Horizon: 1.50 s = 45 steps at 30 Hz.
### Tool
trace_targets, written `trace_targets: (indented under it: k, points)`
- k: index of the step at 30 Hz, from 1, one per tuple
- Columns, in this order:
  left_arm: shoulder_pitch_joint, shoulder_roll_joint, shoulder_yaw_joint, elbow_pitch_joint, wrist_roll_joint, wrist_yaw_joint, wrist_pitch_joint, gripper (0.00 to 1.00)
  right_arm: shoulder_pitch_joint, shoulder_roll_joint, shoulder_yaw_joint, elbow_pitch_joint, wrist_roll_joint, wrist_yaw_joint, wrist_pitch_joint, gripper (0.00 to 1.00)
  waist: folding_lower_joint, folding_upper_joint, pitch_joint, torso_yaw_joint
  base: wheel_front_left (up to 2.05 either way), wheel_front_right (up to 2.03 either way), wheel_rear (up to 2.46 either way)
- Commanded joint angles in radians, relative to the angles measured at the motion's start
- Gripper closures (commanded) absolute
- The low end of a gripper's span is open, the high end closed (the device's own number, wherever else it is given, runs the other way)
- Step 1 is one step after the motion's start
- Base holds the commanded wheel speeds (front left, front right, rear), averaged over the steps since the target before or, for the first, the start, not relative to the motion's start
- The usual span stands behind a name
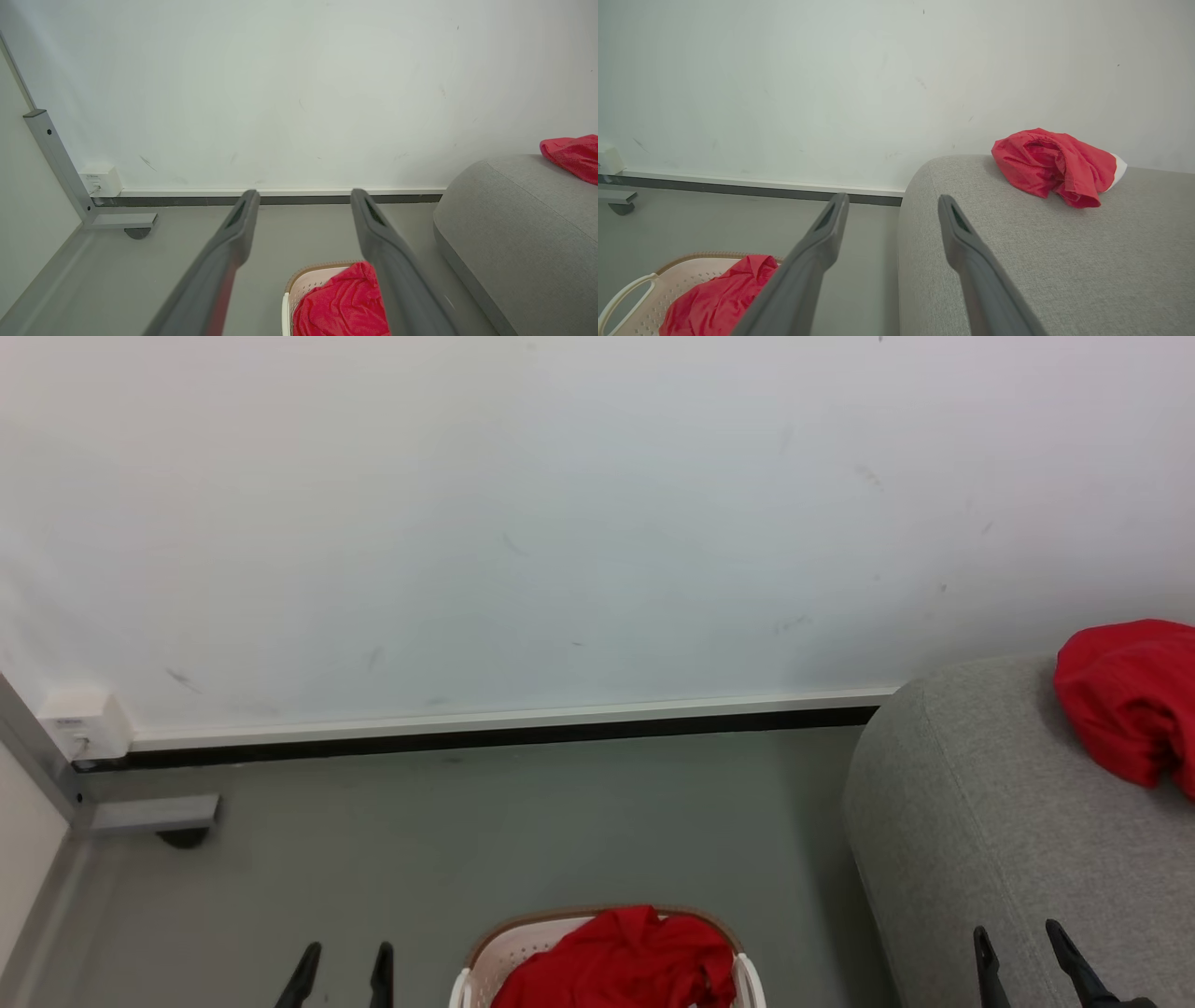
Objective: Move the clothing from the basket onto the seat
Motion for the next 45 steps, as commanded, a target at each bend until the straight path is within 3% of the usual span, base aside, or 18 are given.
trace_targets:
  k: [1, 29, 37, 45]
  points:
    - [-0.009, -0.002, 0.006, 0.005, 0.011, -0.006, -0.001, 0.00, -0.007, -0.004, 0.002, 0.001, 0.005, -0.003, 0.001, 0.00, 0.0000, 0.0000, 0.001, 0.000, 0.00, 0.00, 0.00]
    - [-0.068, -0.041, 0.026, 0.020, 0.078, -0.076, -0.001, 0.00, -0.071, -0.004, 0.021, -0.023, 0.009, -0.003, 0.001, 0.00, 0.0000, 0.0000, 0.088, -0.015, 0.00, 0.00, 0.00]
    - [-0.276, -0.050, -0.072, 0.070, 0.115, -0.109, 0.018, 0.00, -0.195, -0.004, 0.014, -0.109, 0.012, -0.003, 0.001, 0.00, 0.0000, 0.0000, 0.308, -0.037, 0.00, 0.00, 0.00]
    - [-0.569, -0.061, -0.231, 0.196, 0.205, -0.129, 0.155, 0.00, -0.378, -0.003, -0.005, -0.212, 0.020, -0.003, 0.001, 0.00, 0.0000, 0.0000, 0.599, -0.096, 0.00, 0.00, 0.00]
